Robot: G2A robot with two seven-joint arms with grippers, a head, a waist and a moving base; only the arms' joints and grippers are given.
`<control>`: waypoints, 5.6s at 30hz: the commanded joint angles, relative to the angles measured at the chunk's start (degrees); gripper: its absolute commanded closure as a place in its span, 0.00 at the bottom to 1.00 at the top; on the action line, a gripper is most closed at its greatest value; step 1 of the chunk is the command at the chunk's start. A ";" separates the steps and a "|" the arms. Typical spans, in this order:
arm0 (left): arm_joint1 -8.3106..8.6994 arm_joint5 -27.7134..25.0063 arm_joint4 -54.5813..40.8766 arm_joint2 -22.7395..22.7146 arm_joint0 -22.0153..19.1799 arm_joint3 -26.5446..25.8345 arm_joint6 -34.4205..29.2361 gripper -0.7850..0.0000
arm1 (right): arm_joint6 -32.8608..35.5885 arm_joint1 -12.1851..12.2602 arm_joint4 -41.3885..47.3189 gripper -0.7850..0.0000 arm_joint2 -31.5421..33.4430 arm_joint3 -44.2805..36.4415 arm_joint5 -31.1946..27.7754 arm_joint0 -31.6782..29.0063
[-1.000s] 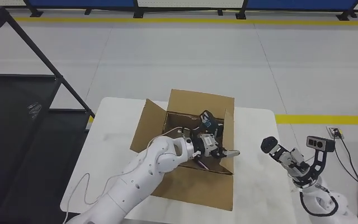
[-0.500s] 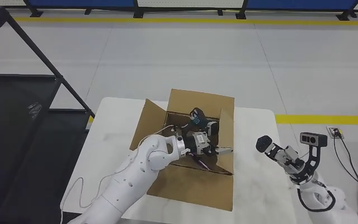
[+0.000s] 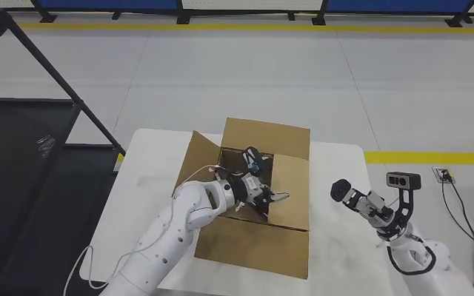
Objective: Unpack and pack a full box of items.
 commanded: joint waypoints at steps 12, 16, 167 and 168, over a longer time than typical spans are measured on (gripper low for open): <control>-0.55 5.51 -18.27 -3.58 1.78 0.19 -6.96 0.00 | 1.44 -0.83 0.69 0.00 -3.98 3.22 1.43 4.96; -0.80 9.41 -36.46 -5.65 0.28 1.93 -21.49 0.00 | 1.57 -1.05 1.20 0.00 -4.61 4.14 1.56 5.62; 0.03 5.49 -65.23 -51.68 31.03 -30.05 -25.14 0.00 | -16.81 -8.47 -44.97 0.00 -15.95 -1.95 17.04 17.82; 0.16 5.16 -65.74 -52.66 31.66 -29.92 -24.67 0.00 | -16.44 -9.18 -44.86 0.00 -18.39 -0.34 17.68 19.71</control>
